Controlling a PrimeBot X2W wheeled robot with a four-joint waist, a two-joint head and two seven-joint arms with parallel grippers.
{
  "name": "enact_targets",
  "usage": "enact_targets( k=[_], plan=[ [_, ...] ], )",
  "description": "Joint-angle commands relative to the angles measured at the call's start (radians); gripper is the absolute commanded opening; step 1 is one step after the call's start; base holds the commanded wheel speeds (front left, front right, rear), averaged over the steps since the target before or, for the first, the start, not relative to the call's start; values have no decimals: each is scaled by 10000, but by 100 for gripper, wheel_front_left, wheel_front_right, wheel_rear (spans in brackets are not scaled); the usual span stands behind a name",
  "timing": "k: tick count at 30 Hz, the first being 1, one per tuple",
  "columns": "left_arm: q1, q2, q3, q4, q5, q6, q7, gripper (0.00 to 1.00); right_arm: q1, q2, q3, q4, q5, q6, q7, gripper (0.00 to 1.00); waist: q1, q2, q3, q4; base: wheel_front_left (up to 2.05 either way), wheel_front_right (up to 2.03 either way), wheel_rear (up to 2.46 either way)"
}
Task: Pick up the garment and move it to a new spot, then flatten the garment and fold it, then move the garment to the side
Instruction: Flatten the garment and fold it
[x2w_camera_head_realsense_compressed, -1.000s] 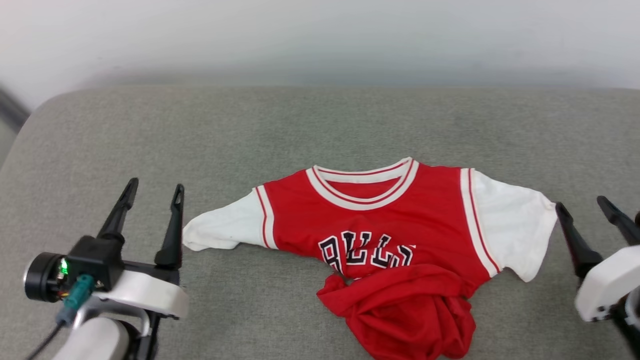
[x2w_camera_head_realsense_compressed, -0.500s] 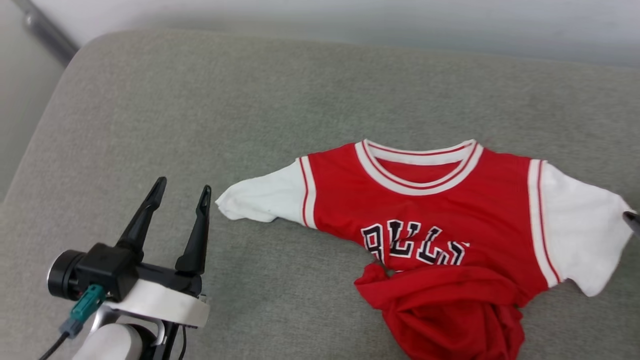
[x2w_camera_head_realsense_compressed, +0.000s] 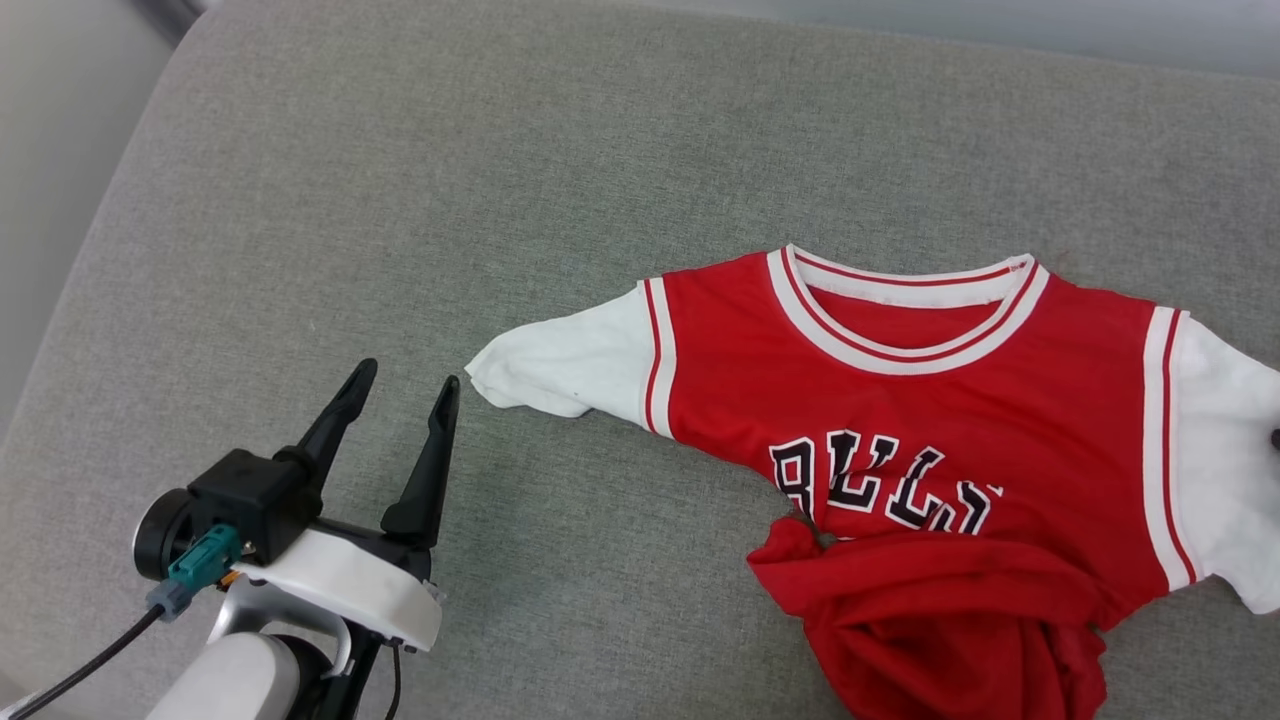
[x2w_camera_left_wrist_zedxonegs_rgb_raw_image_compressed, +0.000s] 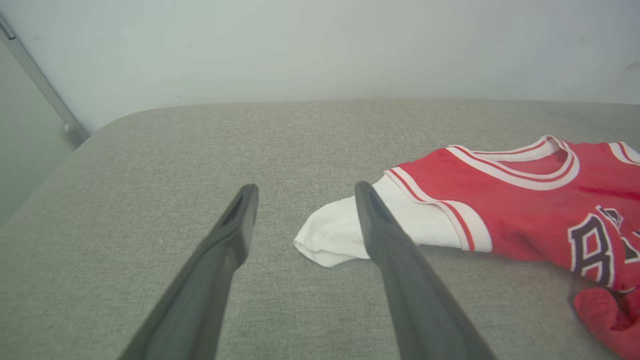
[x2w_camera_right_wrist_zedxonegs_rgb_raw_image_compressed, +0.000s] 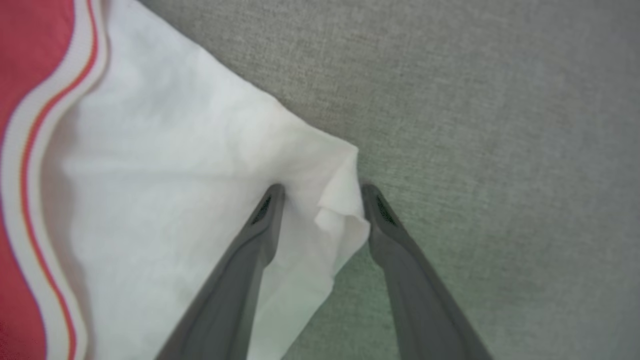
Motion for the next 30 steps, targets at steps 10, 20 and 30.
enact_targets(
  k=[10, 20, 30],
  plan=[
    [-936, 483, -373, 522, -760, -716, 2026, 100, 194, 2, -15, -535, 438, 9, -208, 0, 0, 0, 161, -663, 0, 0, 0],
    [-2326, 1554, -455, 1369, -1731, -1229, 5300, 100, -411, 241, 136, -1667, 517, 11, 39, 0, 0, 0, 643, -1473, 0, 0, 0],
    [-2717, 1885, -842, 2069, -1735, -1226, 6621, 100, -487, 351, 540, -2187, 627, 12, -213, 0, 0, 0, 994, -1814, 0, 0, 0]
  ],
)
